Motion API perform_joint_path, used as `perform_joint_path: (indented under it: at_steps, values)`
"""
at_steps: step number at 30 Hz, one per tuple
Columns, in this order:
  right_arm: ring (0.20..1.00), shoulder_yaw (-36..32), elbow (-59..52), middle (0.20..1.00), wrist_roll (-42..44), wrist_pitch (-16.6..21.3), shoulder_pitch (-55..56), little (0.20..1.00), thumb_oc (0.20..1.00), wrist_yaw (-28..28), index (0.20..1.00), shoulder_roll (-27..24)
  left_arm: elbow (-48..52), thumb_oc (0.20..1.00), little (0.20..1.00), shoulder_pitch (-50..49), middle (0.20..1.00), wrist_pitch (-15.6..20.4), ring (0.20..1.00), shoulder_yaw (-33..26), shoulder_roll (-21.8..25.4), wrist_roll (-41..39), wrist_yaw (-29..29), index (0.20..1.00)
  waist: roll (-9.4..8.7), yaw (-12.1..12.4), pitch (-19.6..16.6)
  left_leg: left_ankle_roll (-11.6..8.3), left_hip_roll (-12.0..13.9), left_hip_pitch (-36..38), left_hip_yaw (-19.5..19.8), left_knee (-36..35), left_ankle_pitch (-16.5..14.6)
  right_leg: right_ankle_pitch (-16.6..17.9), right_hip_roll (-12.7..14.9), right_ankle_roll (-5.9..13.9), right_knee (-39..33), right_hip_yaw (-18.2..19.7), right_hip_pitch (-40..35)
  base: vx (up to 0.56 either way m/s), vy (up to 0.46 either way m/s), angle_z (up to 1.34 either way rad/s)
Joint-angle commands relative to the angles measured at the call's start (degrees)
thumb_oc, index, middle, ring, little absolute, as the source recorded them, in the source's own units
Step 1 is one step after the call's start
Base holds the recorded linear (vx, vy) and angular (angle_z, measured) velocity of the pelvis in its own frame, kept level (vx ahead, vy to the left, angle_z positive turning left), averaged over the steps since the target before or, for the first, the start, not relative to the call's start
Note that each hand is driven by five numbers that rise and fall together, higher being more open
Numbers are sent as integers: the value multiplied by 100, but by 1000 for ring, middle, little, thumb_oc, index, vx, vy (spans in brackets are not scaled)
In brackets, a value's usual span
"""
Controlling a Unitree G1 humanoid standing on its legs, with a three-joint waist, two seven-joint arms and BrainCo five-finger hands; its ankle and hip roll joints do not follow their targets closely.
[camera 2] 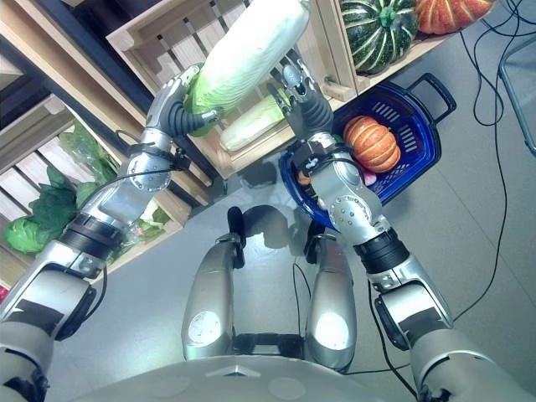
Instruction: Pick up fruits and vegetables into the basket
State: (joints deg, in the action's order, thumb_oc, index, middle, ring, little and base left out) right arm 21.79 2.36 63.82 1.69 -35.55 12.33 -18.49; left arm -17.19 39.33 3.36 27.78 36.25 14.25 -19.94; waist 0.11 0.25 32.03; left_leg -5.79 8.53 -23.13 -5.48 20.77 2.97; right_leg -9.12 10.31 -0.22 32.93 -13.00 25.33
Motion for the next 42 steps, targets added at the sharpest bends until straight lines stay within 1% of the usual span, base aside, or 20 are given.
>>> perform_joint_path:
  at_steps: [1, 4, 5, 8, 9, 13, 16, 18, 19, 21, 24, 26, 27, 30, 32, 35, 36, 39, 41, 42]
  values:
    - [1000, 153, -239, 1000, 229, 121, -428, 1000, 1000, -47, 1000, 380, 809, 200, 200, 559, 200, 249, 200, 375, -150, 486, -27, 200, -310, 25, -228, 310, -270, 255, -458, 376, -765, 439, 89, 426, -750, 68, -358, 0, 0, 0]
    - [1000, 220, -129, 1000, 147, 100, -458, 1000, 1000, 105, 1000, 419, 819, 200, 200, 615, 200, -31, 200, 551, -227, 624, 57, 200, -310, 18, -241, 299, -273, 278, -455, 351, -764, 436, 87, 443, -780, 70, -387, 0, 0, 0]
    - [1000, 252, -96, 1000, 51, 48, -462, 1000, 1000, 330, 1000, 420, 827, 200, 200, 629, 200, -163, 200, 634, -255, 827, 20, 200, -313, 16, -253, 295, -276, 285, -451, 342, -767, 442, 90, 451, -794, 69, -391, 0, 0, 0]
    - [1000, 297, 62, 1000, 17, 4, -483, 1000, 1000, 710, 1000, 371, 842, 200, 200, 692, 200, -354, 200, 777, -230, 1292, -140, 200, -322, 8, -258, 288, -266, 312, -454, 325, -771, 441, 96, 453, -819, 67, -419, 0, 0, 0]
    - [1000, 296, 78, 1000, 10, 9, -484, 1000, 1000, 750, 1000, 371, 839, 200, 200, 697, 200, -366, 200, 786, -235, 1349, -177, 200, -323, 9, -258, 288, -265, 316, -456, 323, -771, 441, 97, 452, -824, 65, -425, 0, 0, 0]
    - [1000, 289, 341, 1000, 7, 184, -496, 1000, 1000, 1112, 1000, 389, 869, 200, 200, 755, 200, -597, 200, 874, -228, 1970, -426, 200, -332, 22, -248, 276, -250, 341, -456, 312, -782, 425, 104, 449, -851, 49, -476, 0, 0, 0]
    - [1000, 280, 414, 1000, -37, 263, -494, 1000, 1000, 1255, 1000, 414, 936, 200, 200, 824, 200, -813, 200, 924, -256, 2365, -534, 200, -335, 24, -252, 264, -252, 340, -452, 280, -784, 426, 107, 462, -890, 41, -487, 0, 0, 0]
    - [1000, 269, 436, 1000, -120, 260, -516, 1000, 1000, 1306, 1000, 413, 971, 200, 200, 879, 200, -879, 200, 951, -254, 2562, -533, 200, -331, 30, -255, 267, -260, 320, -451, 252, -747, 467, 117, 460, -925, 24, -476, -18, 1, 0]
    - [1000, 264, 431, 1000, -218, 231, -526, 1000, 1000, 1394, 1000, 421, 1014, 200, 200, 897, 200, -948, 200, 977, -261, 2750, -462, 200, -328, 41, -248, 251, -258, 329, -443, 278, -798, 423, 129, 473, -908, 16, -498, 0, 0, 0]
    - [1000, 266, 434, 1000, -299, 185, -550, 1000, 1000, 1500, 1000, 435, 1079, 200, 200, 892, 200, -1004, 200, 1020, -273, 3007, -360, 200, -322, 51, -257, 241, -263, 340, -434, 262, -795, 434, 140, 480, -930, 0, -514, 0, 0, 0]
    - [1000, 262, 495, 1000, -232, 131, -582, 1000, 1000, 1558, 1000, 442, 1128, 200, 200, 919, 200, -1043, 200, 1079, -287, 3240, -189, 200, -319, 58, -269, 238, -267, 333, -437, 219, -737, 499, 159, 480, -992, -19, -522, 0, 0, 0]
    - [1000, 265, 547, 1000, 33, 108, -597, 1000, 1000, 1456, 1000, 448, 1133, 200, 200, 936, 200, -1052, 200, 1116, -294, 3301, -142, 200, -315, 67, -256, 225, -262, 356, -435, 249, -790, 453, 167, 492, -965, -22, -546, 0, 0, 0]
    - [1000, 270, 596, 1000, 413, 91, -617, 1000, 1000, 1308, 1000, 499, 1151, 200, 200, 978, 200, -1028, 200, 1159, -305, 3301, -67, 200, -310, 76, -258, 231, -263, 354, -439, 211, -748, 499, 177, 489, -1009, -35, -547, 0, 0, 0]
    - [1000, 286, 637, 1000, 1171, 251, -627, 1000, 1000, 899, 1000, 622, 1218, 200, 200, 983, 200, -962, 200, 1256, -397, 3324, 94, 200, -304, 112, -267, 230, -266, 369, -419, 201, -758, 500, 195, 507, -1016, -59, -567, 0, 0, 0]
    - [1000, 246, 636, 1000, 1478, 339, -667, 1000, 1000, 711, 1000, 725, 1279, 200, 200, 979, 200, -888, 200, 1335, -471, 3392, 252, 200, -292, 140, -286, 226, -272, 374, -399, 195, -772, 501, 211, 519, -1029, -86, -584, 0, 0, 0]
    - [1000, 168, 637, 1000, 1632, 412, -746, 1000, 1000, 712, 1000, 782, 1367, 200, 200, 947, 200, -812, 200, 1394, -515, 3548, 475, 200, -270, 168, -309, 218, -276, 393, -371, 230, -845, 456, 232, 545, -990, -96, -595, 3, 2, 4]
    - [1000, 144, 635, 1000, 1691, 429, -765, 1000, 1000, 712, 1000, 787, 1386, 200, 200, 943, 200, -797, 200, 1396, -515, 3581, 523, 200, -270, 169, -330, 227, -286, 379, -368, 185, -787, 514, 233, 538, -1042, -104, -586, -8, 13, 8]
    - [1000, 0, 708, 1000, 2268, 686, -862, 1000, 1000, 590, 1000, 797, 1513, 200, 200, 880, 200, -694, 200, 1496, -509, 3668, 825, 200, -237, 195, -370, 238, -311, 402, -345, 158, -800, 533, 244, 553, -1086, -119, -614, 0, 12, 7]
    - [1000, -124, 804, 1000, 2609, 842, -978, 1000, 1000, 476, 1000, 801, 1594, 200, 200, 836, 200, -705, 200, 1552, -514, 3608, 1014, 200, -204, 214, -384, 243, -321, 414, -336, 144, -810, 540, 251, 560, -1121, -135, -640, 0, 11, 8]
    - [1000, -141, 827, 1000, 2644, 863, -1004, 1000, 1000, 472, 1000, 795, 1606, 200, 200, 836, 200, -710, 200, 1564, -509, 3587, 1034, 200, -198, 219, -385, 244, -325, 414, -332, 141, -811, 543, 252, 563, -1129, -138, -643, -6, 19, 5]
